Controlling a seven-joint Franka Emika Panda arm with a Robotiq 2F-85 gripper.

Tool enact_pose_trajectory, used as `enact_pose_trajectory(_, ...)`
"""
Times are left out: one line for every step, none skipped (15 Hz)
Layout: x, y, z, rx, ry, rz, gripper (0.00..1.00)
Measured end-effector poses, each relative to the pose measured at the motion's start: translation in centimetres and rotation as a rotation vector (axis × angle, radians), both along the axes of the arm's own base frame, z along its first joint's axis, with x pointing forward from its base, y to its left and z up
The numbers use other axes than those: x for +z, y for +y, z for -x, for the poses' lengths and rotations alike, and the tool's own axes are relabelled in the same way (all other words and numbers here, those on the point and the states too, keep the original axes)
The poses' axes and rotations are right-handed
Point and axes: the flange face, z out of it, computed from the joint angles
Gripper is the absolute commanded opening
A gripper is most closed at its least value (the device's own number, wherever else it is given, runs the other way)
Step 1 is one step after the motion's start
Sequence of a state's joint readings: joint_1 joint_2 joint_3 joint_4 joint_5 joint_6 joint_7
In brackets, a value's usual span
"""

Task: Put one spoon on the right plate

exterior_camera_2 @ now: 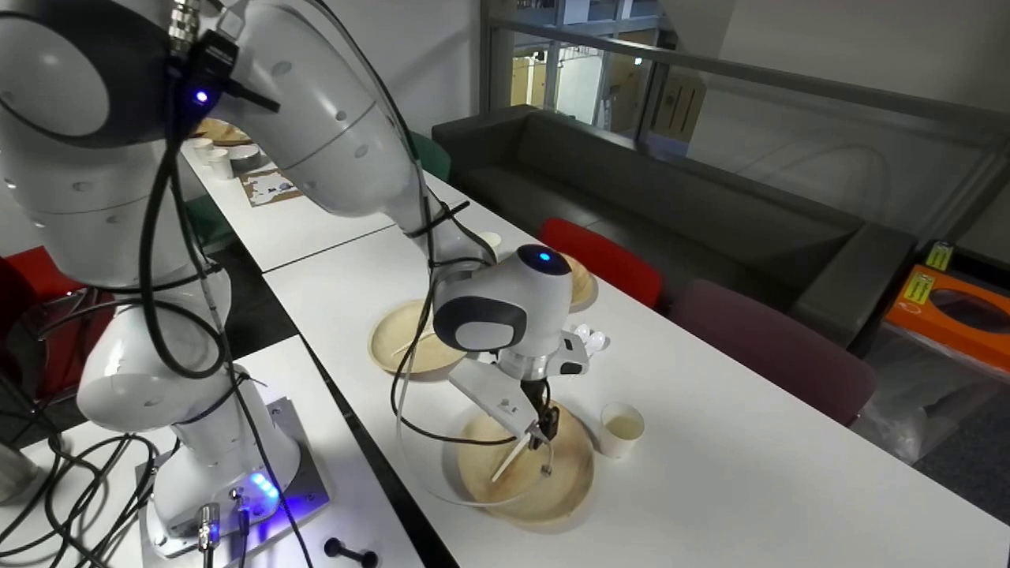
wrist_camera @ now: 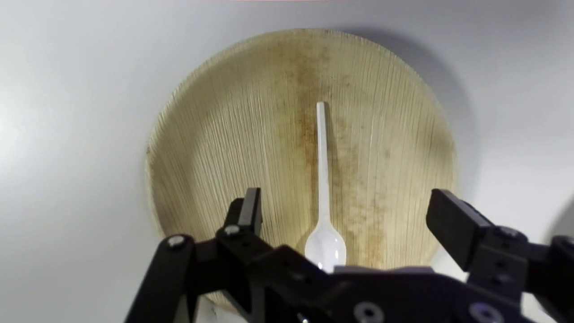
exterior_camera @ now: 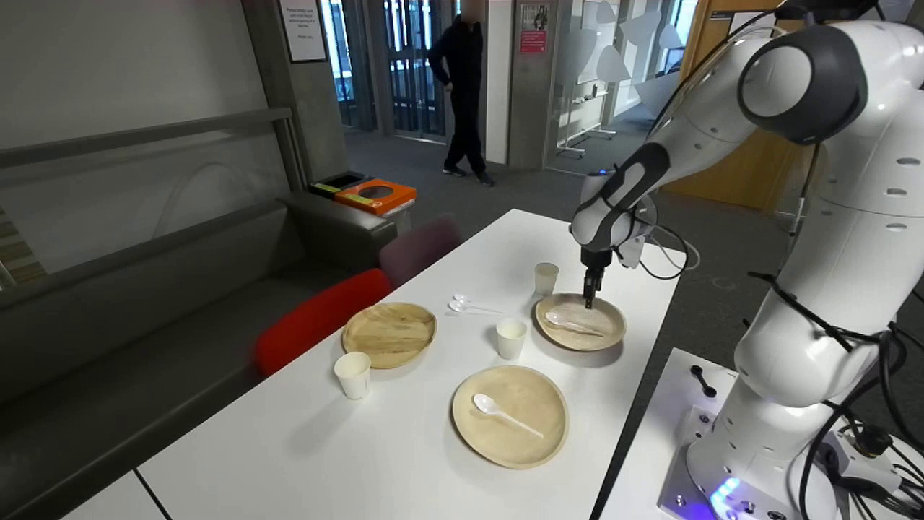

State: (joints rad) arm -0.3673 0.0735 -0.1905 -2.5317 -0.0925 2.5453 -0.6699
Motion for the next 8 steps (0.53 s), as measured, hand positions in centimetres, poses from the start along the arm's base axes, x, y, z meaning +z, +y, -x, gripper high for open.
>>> enact_pose_trajectory(1.2, 0.2, 0.3, -0.001, -0.022, 0.005, 1.0)
enact_pose_trajectory(2.3, 0.4, 0.6, -0.002, -0.045, 0.01, 1.0)
enact_pose_trajectory(3.3, 0.7, 0.9, -0.001, -0.065, 0.014, 1.0)
enact_pose_trajectory(4.2, 1.0, 1.3, 0.0, -0.085, 0.017, 1.0)
enact_pose_trajectory(5.0, 1.3, 1.6, 0.001, -0.103, 0.019, 1.0)
enact_pose_trajectory(5.7, 1.6, 2.0, 0.002, -0.12, 0.021, 1.0)
enact_pose_trajectory(6.3, 1.9, 2.3, 0.005, -0.135, 0.022, 1.0)
enact_pose_trajectory(6.8, 2.2, 2.5, 0.009, -0.146, 0.024, 1.0)
